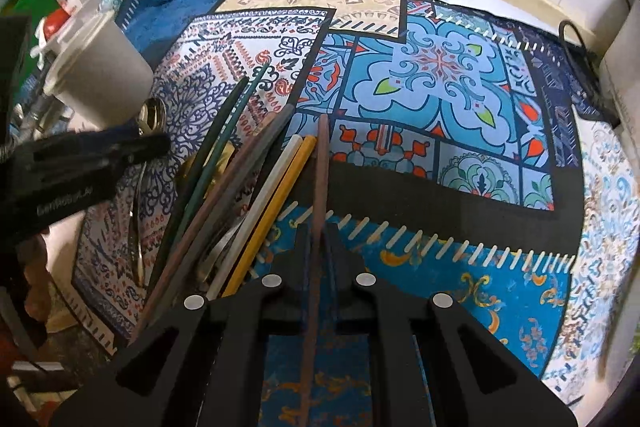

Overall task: Organize utensils
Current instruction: 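Grasp the brown chopstick with the right tool while the left tool holds the spoon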

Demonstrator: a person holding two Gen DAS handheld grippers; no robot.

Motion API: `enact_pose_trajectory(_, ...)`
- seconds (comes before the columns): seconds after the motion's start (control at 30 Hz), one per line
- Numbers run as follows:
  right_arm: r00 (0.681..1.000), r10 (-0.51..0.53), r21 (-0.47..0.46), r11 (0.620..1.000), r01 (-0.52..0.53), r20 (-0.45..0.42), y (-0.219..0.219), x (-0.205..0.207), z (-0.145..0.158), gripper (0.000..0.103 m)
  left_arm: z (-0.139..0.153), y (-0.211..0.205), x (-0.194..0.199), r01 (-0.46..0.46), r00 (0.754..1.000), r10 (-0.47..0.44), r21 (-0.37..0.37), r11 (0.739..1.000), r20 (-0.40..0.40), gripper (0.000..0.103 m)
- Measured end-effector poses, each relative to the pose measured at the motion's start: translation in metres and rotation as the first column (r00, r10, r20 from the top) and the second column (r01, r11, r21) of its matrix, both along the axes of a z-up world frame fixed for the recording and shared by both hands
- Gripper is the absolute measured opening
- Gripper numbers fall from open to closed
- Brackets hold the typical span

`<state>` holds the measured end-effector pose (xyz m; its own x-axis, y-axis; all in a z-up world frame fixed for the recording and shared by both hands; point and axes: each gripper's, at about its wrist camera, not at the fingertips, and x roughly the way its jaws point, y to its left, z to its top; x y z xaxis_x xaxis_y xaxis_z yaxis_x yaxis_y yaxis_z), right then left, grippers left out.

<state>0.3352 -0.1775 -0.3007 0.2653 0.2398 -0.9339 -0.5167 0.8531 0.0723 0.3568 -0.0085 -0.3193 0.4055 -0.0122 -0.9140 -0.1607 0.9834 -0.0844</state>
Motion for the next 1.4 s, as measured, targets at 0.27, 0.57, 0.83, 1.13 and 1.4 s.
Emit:
enact_pose_trajectory(0.27,0.998,-0.018,-0.063,0.998,0.021,0.052,0.001,-0.023,0.000,0.010,-0.002,-0.009,0.019,-0.021,1.000,0.022,0.085,0.996,-0.009,0.042)
enact_pose_trajectory(0.57,0.997,-0.041,-0.009,0.999,0.041,0.062,-0.008,-0.017,0.004,0.007,-0.001,-0.010,0.023,0.015,1.000,-0.014,0.062,0.998,-0.008,0.030)
enact_pose_trajectory(0.83,0.993,-0.113,0.073,0.991,0.111,0.016,-0.027,-0.012,0.010,0.006,0.020,-0.007,-0.006,0.031,0.999,-0.032,0.011,0.999,0.033,0.030)
enact_pose_trajectory(1.13,0.988,-0.136,0.136,0.983,0.125,0.078,-0.036,-0.025,0.042,0.006,0.065,-0.012,-0.043,0.050,0.988,-0.049,-0.002,0.999,0.146,0.029)
enact_pose_trajectory(1.4,0.976,-0.152,0.184,0.975,0.122,0.158,-0.036,-0.036,0.077,0.006,0.100,-0.018,-0.073,0.063,0.972,-0.060,-0.005,0.998,0.228,0.029)
